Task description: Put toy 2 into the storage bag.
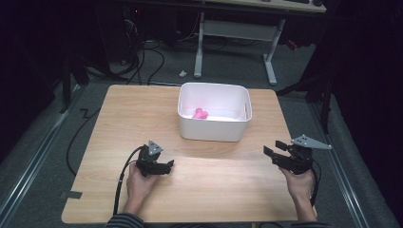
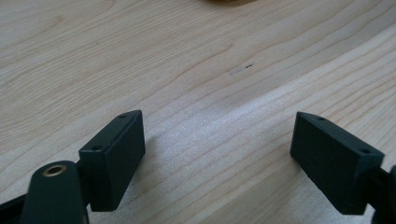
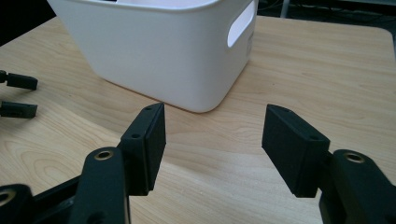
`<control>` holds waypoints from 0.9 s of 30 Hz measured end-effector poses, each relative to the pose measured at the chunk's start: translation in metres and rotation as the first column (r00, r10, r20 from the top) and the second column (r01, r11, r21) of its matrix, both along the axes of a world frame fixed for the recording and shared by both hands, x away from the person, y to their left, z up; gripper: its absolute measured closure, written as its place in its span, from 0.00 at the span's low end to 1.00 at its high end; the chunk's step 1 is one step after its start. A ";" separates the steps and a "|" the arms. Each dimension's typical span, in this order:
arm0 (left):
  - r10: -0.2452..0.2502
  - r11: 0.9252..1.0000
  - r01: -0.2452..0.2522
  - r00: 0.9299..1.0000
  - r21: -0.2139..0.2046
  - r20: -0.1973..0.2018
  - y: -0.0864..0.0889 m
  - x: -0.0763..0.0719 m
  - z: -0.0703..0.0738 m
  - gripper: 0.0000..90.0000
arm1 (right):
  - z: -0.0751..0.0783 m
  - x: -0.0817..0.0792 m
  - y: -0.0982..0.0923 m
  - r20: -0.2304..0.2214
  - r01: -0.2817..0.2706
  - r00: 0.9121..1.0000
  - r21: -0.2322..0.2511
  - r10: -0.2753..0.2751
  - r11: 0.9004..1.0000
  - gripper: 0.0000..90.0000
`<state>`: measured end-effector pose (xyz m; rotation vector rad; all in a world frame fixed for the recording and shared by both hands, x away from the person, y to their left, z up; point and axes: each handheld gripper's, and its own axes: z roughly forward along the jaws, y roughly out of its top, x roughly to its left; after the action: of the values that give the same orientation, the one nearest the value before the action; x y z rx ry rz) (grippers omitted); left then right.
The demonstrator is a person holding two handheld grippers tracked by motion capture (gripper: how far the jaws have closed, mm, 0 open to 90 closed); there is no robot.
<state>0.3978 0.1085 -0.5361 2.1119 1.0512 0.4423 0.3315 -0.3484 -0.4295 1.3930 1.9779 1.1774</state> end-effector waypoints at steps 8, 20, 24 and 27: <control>0.000 1.000 0.000 1.000 0.000 0.000 0.000 0.000 0.000 0.20 | -0.023 0.006 0.001 -0.028 0.000 1.000 0.008 0.000 1.000 0.45; 0.000 1.000 0.000 1.000 0.000 0.000 0.000 0.000 0.000 0.20 | -0.057 0.018 0.008 -0.077 0.018 0.997 -0.027 -0.020 0.999 0.45; 0.000 1.000 0.000 1.000 0.001 0.000 0.000 0.000 0.000 0.20 | -0.070 0.024 0.008 -0.094 0.045 0.994 -0.052 -0.050 0.998 0.45; 0.000 1.000 0.000 1.000 0.001 0.000 0.000 0.000 0.000 0.20 | -0.083 0.030 0.011 -0.113 0.053 0.992 -0.093 -0.063 0.994 0.44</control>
<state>0.3977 0.1085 -0.5361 2.1124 1.0507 0.4429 0.3615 -0.3379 -0.5125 1.4927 2.0279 0.9896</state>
